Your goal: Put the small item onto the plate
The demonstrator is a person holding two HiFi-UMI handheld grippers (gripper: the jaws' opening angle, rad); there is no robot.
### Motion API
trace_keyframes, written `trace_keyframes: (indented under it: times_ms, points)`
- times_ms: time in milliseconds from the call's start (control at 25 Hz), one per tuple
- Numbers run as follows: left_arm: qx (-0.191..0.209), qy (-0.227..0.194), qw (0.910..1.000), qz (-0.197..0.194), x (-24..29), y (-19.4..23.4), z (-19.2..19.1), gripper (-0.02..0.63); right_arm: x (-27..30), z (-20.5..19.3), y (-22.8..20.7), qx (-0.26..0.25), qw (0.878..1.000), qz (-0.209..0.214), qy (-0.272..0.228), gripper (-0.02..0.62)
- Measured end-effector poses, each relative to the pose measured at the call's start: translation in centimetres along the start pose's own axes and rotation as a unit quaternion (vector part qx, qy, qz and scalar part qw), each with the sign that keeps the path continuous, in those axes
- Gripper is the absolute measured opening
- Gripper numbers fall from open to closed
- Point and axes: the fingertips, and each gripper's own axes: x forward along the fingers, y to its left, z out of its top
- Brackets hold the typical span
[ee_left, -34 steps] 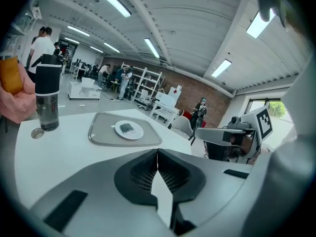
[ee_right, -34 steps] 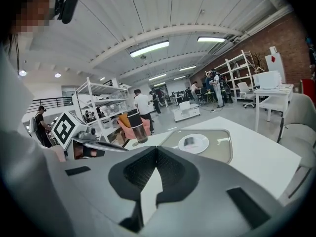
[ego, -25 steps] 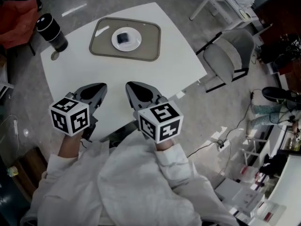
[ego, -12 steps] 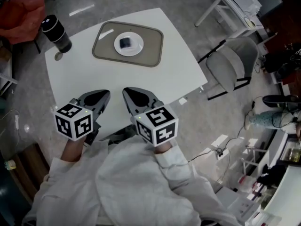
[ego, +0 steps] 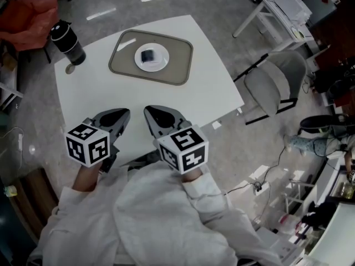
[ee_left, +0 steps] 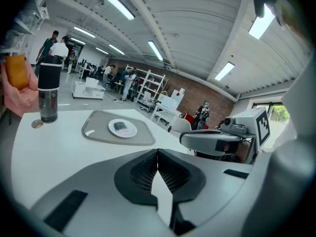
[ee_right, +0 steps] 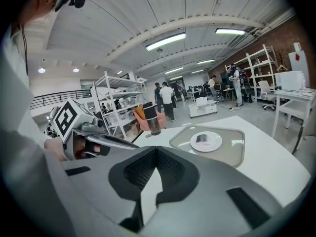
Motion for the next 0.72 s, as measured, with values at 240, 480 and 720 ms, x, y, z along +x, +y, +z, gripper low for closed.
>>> trace_keyframes:
  times_ms: [240, 480, 720]
  points:
    - [0.0, -0.007, 1.0, 0.0, 0.6, -0.4, 0.4, 0.011, 0.0, 0.0, -0.7, -0.008, 1.0, 0.007, 0.004, 0.015]
    - [-0.002, -0.015, 0.9999, -0.001, 0.5, -0.7, 0.8, 0.011, -0.1, 0.4, -0.9, -0.009, 1.0, 0.013, -0.002, 0.015]
    - [-0.005, -0.02, 0.9998, -0.002, 0.1, -1.3, 0.9, 0.011, -0.7, 0.6, -1.0, -0.012, 1.0, 0.014, -0.003, 0.015]
